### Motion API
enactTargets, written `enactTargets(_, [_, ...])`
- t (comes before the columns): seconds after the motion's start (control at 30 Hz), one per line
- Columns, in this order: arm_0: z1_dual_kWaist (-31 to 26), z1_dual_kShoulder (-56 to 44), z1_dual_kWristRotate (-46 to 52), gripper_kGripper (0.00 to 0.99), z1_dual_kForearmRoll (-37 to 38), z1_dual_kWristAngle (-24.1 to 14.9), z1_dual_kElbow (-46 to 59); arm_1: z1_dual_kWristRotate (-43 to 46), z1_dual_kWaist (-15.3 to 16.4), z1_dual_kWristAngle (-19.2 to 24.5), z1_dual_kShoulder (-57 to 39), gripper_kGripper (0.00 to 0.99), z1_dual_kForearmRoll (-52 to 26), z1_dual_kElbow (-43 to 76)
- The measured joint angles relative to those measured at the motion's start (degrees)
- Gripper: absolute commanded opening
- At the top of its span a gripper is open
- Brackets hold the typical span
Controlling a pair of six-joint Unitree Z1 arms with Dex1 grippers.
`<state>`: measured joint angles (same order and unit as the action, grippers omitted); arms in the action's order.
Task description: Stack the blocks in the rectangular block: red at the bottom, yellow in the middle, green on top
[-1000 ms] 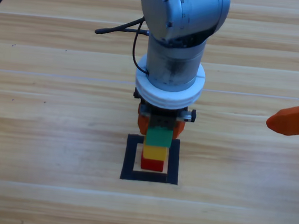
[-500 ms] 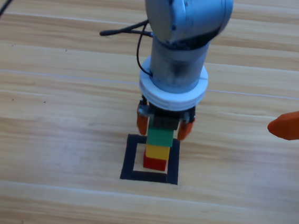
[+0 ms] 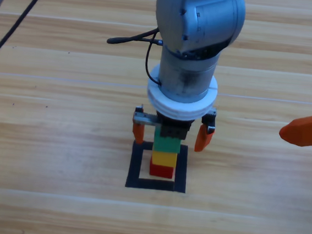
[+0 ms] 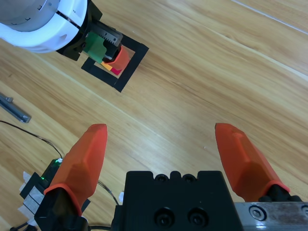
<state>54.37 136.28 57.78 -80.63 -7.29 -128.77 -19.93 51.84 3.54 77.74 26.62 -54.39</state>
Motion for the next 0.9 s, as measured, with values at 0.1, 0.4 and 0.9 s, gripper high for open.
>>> enactTargets(0.1, [0.0, -0.79, 0.01, 0.99, 0.0, -0.1, -1.85, 0.0, 0.0, 0.0, 0.0, 0.983, -0.01, 0.0])
enactTargets(0.4, [0.0, -16.75, 1.59, 0.989, 0.01, -8.07, -3.72, -1.07, -0.07, 2.94, 0.04, 0.983, -0.56, 0.0])
enactTargets(0.9, [5.63, -61.51, -12.7, 0.99, 36.3, -25.44, 61.34, -1.08, -0.08, 2.95, 1.3, 0.983, -1.93, -0.26])
